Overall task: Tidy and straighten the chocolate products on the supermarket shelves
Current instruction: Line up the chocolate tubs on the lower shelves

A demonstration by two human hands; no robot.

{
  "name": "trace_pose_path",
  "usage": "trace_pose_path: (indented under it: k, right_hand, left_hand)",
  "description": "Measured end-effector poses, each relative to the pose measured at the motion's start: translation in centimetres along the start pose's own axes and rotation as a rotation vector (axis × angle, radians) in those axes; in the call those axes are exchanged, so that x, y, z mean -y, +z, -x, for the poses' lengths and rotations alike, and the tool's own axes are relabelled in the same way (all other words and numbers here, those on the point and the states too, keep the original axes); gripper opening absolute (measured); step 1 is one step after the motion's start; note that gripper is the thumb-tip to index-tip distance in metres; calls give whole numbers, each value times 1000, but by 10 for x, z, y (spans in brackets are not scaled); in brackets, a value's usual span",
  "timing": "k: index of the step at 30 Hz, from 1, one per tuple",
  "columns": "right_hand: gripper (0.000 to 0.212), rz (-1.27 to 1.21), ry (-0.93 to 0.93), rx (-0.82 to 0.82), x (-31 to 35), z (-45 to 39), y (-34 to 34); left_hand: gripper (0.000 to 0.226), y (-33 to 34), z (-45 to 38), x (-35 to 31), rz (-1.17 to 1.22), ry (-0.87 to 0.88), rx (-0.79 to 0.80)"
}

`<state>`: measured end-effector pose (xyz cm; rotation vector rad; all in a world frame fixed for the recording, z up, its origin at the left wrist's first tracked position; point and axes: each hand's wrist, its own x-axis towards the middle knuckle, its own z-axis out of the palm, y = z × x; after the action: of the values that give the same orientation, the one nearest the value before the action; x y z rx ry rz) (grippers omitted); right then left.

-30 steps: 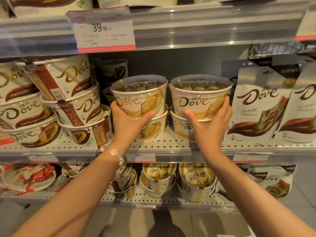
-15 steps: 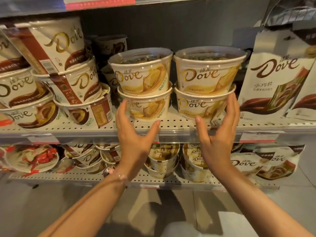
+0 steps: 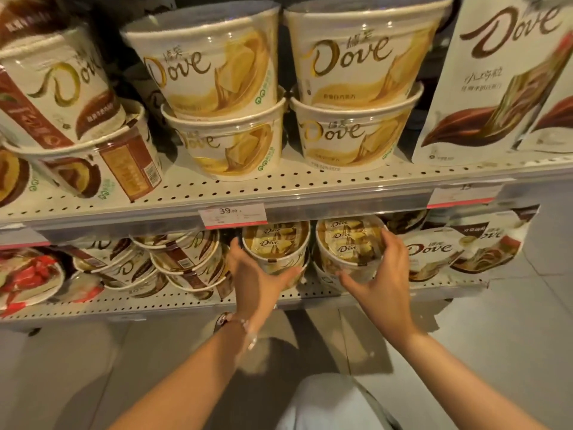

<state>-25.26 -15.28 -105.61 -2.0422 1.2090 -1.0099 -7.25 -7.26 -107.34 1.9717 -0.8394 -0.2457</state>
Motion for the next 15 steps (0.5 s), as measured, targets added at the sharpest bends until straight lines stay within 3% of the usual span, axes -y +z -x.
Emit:
trace_pose_path:
  k: [2, 5, 10, 13, 15]
  right_hand:
    - [101, -12, 42, -24, -2, 1, 7]
    - [105, -87, 105, -78, -5, 2, 15]
    - [111, -245, 205, -117, -16, 1, 26]
    - [111, -330, 219, -96, -24, 4, 29]
    - [110, -354, 238, -78, -31, 6, 29]
  left_hand:
    - [128, 10, -5, 3, -15, 26, -17]
    - [115, 14, -13, 3, 29, -94, -11]
    - [99, -3, -27, 14, 83, -28, 53]
    - [84, -14, -36, 29, 39, 68, 122]
    - [82, -22, -48, 34, 81, -23, 215]
